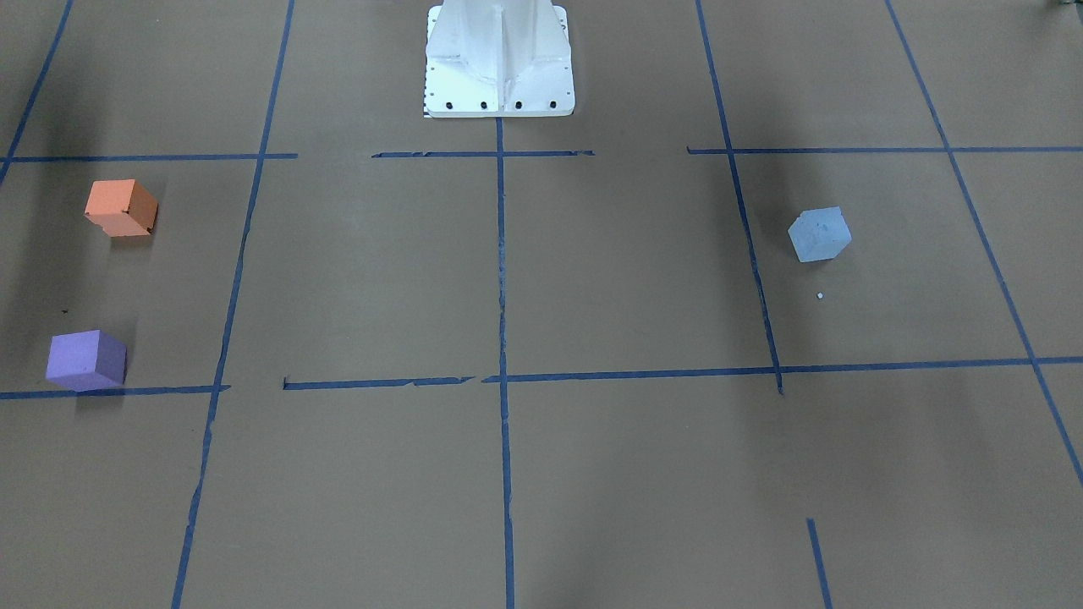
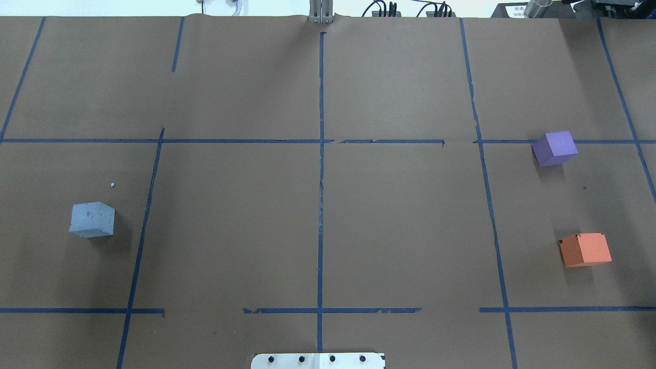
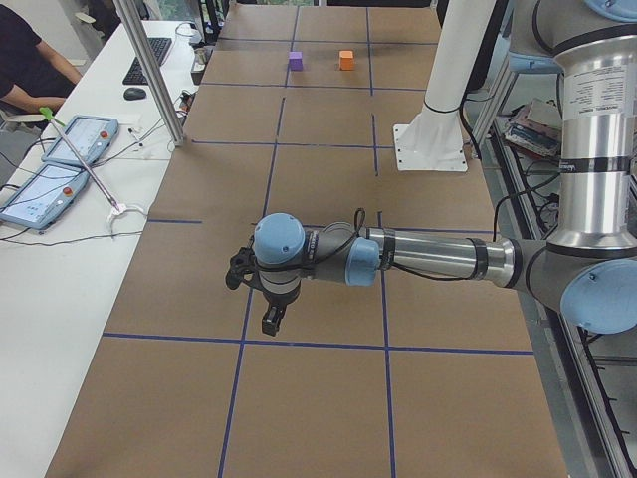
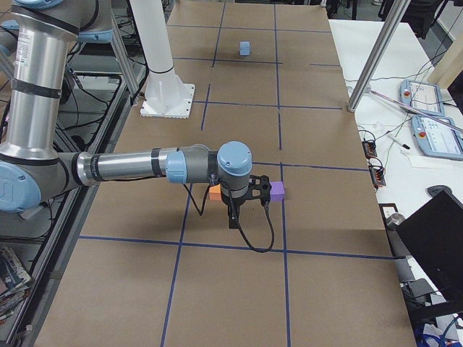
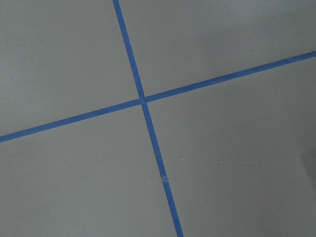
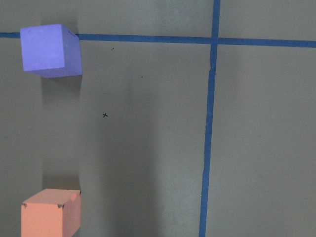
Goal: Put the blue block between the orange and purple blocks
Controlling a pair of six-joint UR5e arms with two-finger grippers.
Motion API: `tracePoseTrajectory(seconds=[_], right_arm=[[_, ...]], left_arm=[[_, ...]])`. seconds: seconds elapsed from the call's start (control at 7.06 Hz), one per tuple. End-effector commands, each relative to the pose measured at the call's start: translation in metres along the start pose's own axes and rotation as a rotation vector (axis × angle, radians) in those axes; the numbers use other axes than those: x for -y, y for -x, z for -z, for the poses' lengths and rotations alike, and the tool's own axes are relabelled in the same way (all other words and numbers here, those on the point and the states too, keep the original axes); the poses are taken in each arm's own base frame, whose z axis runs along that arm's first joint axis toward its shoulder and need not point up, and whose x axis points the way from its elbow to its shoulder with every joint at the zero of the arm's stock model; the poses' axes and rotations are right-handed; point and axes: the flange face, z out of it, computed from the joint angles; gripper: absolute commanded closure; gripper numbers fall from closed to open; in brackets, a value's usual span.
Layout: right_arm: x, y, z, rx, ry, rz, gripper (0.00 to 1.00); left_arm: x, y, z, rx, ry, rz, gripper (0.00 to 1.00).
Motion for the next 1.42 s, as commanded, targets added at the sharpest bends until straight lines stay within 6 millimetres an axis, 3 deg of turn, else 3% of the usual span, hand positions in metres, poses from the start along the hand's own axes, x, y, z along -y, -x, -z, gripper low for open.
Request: tracePoseTrajectory(seconds=[0.0, 0.28, 0.43, 0.57, 0.85, 0.99, 1.28], right_arm=[[-0.001, 0.0, -0.001, 0.005, 0.001, -0.001, 0.0], [-0.001, -0.001, -0.002, 0.002, 0.003, -0.003, 0.0], [0.0, 0.0, -0.002, 0.002, 0.004, 0.0, 0.0], [0.0, 0.001, -0.003, 0.003, 0.007, 0.001, 0.0], [0.002, 0.006, -0.004, 0.003, 0.008, 0.013, 0.0], [0.003, 0.007, -0.003, 0.003, 0.006, 0.016, 0.0], [0.002, 0.007, -0.005, 0.003, 0.011, 0.017, 0.0]], left_arm=[[0.006, 0.0, 0.0, 0.007, 0.0, -0.001, 0.0], [0.017, -0.012, 0.006, 0.005, 0.028, 0.013, 0.0], [0.038, -0.02, 0.016, 0.003, 0.055, 0.037, 0.0], [0.043, -0.032, 0.016, 0.002, 0.056, 0.071, 0.0], [0.06, -0.112, -0.044, -0.026, 0.142, 0.097, 0.0], [0.063, -0.139, -0.064, -0.032, 0.139, 0.1, 0.0], [0.052, -0.199, -0.118, -0.008, 0.128, 0.252, 0.0]])
